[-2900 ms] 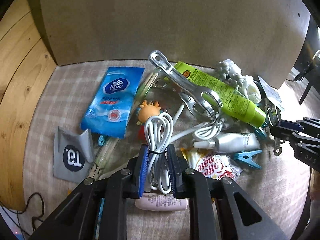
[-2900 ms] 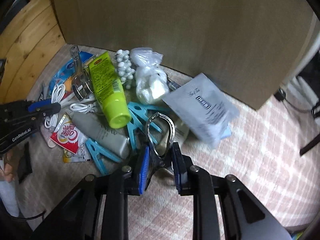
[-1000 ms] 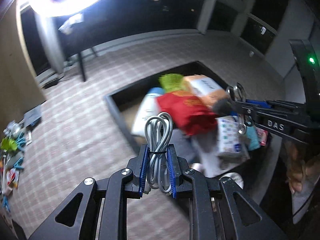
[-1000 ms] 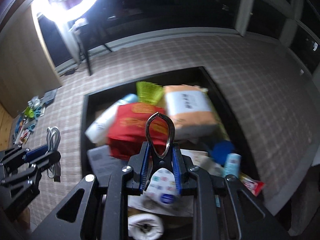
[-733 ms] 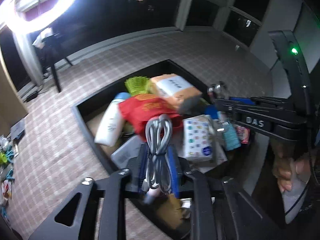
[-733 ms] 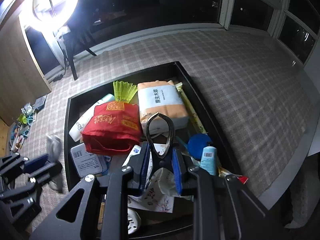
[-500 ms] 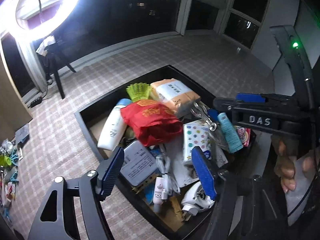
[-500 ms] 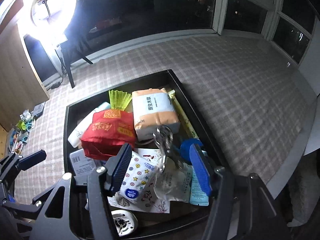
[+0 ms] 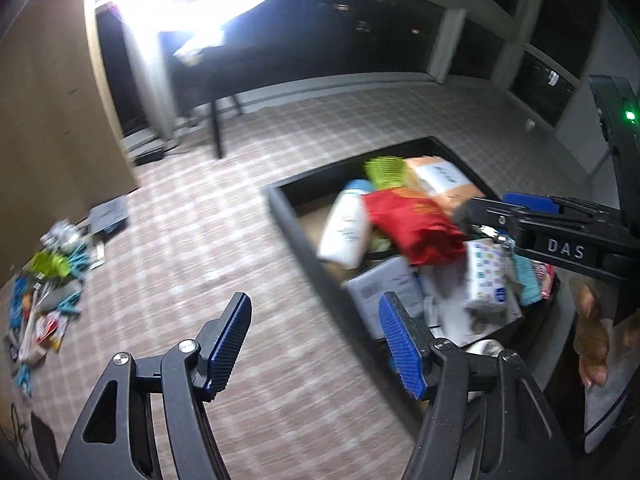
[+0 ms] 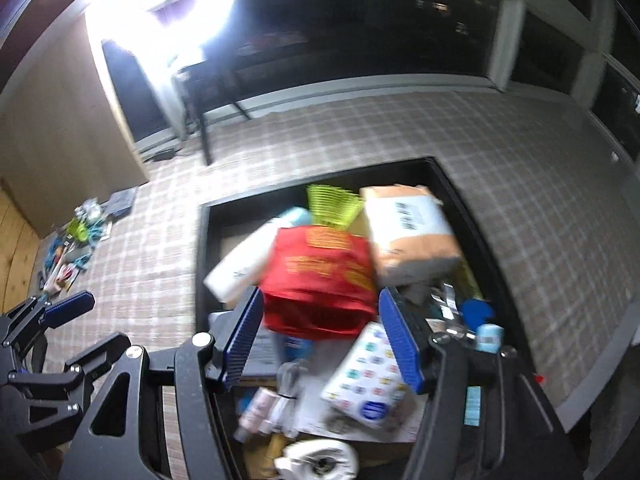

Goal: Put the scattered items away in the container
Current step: 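Carry the cable and metal clip to the black box and release both, then move both open grippers back to the pile of items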

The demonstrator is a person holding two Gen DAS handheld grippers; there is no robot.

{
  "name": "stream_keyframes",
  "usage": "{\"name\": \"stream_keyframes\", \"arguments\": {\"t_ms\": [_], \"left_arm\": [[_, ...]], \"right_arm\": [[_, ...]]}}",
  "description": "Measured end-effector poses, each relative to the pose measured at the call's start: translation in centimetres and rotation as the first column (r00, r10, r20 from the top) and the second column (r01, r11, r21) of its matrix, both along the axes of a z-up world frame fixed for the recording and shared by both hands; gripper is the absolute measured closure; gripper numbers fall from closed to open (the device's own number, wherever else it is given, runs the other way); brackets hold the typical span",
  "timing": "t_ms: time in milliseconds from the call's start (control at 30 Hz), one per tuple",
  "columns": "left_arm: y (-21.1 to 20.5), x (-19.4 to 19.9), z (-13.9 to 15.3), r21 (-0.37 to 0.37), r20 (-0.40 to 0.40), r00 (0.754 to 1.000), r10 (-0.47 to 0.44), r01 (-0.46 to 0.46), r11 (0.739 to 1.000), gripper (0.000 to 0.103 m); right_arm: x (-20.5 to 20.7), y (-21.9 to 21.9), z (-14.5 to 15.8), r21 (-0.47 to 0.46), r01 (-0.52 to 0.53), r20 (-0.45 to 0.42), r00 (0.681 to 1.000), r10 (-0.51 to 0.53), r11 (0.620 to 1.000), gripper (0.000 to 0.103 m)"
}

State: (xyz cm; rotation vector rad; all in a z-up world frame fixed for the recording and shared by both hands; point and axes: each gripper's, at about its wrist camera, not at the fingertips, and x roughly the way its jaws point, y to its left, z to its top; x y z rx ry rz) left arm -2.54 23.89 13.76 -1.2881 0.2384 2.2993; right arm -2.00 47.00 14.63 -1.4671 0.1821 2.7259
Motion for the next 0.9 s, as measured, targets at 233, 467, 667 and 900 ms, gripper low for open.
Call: {"name": "stream_keyframes", "arguments": {"t_ms": [233, 467, 667, 900], "left_arm": [[-7.6, -1.0, -0.2, -0.024, -0.011, 0.989, 0.147, -0.147, 0.989, 0.040], [-17.6, -0.9, -1.5, -0.048, 0.003, 0.946, 0.324, -0.324, 0.945, 0.039], [-25.8, 0.6, -2.8, -0.077, 0.015, 0.888, 0.459, -0.457, 0.886, 0.038], [-35.1, 2.1, -3.6, -0.092, 0.032, 0.794, 0.607, -0.602, 0.793, 0.038]], "right_arm": [[-2.3, -7.2, -0.1, -0.019, -0.151, -0.015, 0.989, 0.150, 0.988, 0.044], [-4.1, -16.2, -0.6, -0.019, -0.337, -0.011, 0.942, 0.337, 0.941, 0.044], [-5.3, -24.1, -1.3, -0.034, -0.472, 0.005, 0.882, 0.472, 0.881, 0.044], [-5.3, -33.6, -2.1, -0.038, -0.618, 0.012, 0.785, 0.619, 0.785, 0.045]]}}
